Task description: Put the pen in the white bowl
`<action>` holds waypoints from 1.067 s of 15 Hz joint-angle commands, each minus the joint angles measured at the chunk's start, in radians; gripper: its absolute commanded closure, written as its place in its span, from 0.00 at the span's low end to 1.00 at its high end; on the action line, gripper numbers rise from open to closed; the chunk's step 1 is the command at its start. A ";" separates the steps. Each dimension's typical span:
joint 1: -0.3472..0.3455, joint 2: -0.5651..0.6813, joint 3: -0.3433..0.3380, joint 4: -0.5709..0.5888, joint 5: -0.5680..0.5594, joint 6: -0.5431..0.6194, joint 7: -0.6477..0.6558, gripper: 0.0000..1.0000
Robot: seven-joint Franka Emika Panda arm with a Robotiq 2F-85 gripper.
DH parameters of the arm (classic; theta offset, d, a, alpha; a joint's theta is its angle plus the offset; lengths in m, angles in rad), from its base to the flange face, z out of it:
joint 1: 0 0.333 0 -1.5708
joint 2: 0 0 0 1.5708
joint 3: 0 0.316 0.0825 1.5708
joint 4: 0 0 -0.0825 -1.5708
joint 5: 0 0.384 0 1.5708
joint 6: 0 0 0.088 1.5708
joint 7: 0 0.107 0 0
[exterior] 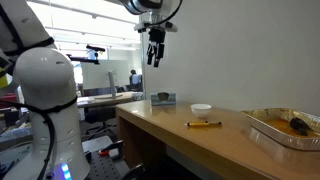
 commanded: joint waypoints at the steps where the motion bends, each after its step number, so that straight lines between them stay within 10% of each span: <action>1: -0.012 0.001 0.010 0.002 0.004 -0.004 -0.004 0.00; 7: -0.012 0.001 0.010 0.002 0.004 -0.004 -0.004 0.00; 16: -0.080 0.241 0.003 0.038 -0.008 0.316 0.134 0.00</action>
